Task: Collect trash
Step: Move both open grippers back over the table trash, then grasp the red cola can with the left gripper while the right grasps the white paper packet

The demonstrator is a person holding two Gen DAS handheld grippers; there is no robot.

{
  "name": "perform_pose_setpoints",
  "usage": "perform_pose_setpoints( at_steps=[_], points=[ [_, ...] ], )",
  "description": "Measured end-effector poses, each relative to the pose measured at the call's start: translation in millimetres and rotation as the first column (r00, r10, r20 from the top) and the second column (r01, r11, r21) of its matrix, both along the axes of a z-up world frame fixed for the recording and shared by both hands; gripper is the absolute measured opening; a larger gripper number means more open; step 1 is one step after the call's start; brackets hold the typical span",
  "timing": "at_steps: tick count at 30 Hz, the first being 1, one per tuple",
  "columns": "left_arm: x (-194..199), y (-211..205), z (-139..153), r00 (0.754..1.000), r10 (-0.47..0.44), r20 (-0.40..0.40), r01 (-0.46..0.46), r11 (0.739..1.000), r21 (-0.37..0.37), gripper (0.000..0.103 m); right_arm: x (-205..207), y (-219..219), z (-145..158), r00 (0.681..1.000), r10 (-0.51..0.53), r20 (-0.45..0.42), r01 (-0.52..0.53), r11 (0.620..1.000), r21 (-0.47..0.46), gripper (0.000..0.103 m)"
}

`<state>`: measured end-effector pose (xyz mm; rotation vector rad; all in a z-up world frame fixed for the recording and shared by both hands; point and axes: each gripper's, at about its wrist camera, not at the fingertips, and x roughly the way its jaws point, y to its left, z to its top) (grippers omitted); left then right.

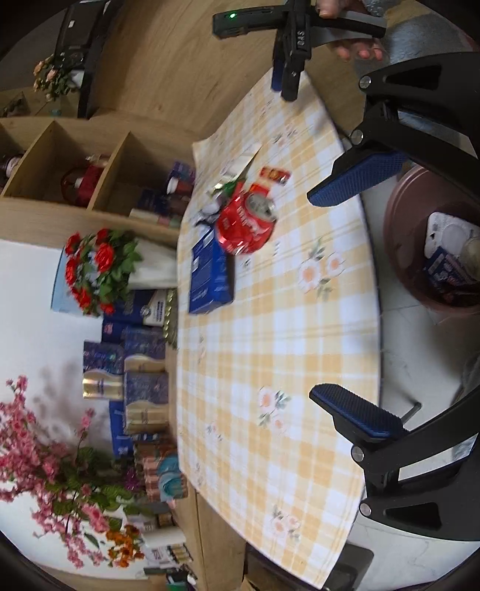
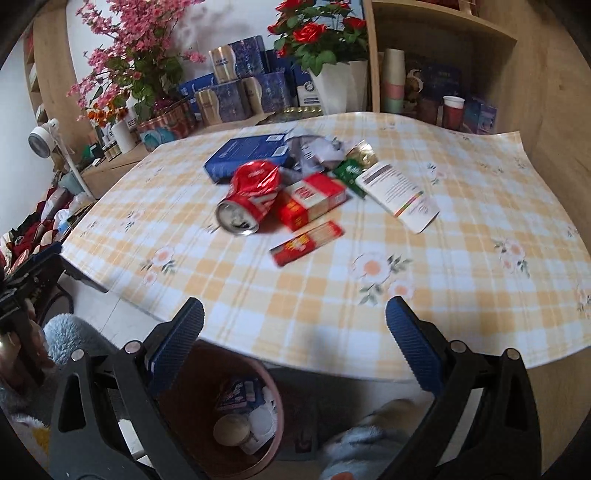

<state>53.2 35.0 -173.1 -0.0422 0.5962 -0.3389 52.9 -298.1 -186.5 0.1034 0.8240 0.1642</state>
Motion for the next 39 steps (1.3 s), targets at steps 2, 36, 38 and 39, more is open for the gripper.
perform_pose_setpoints(
  at_steps=[2,36,38,39],
  points=[
    [10.3,3.5,2.6,0.999,0.032,-0.02,-0.033,0.999,-0.013,0.097,6.0,-6.4,1.5,1.0,-0.007,0.007,0.007,1.0,-0.002,0.097],
    [128.5,-60.4,26.2,0.986,0.098,-0.135,-0.1,0.995,-0.007,0.097,198.8,-75.9,-55.9,0.977,0.111,-0.182,-0.162,0.941,-0.296,0.097],
    [133.1,-68.9,24.3,0.985,0.062,-0.159,-0.067,0.997,-0.028,0.097,205.4,-75.5,-61.1,0.973,0.119,-0.199,-0.176,0.937,-0.302,0.097],
    [134.3,-73.0,23.1,0.984,0.05,-0.168,-0.056,0.998,-0.032,0.097,208.5,-76.2,-63.4,0.971,0.12,-0.206,-0.179,0.938,-0.298,0.097]
  ],
)
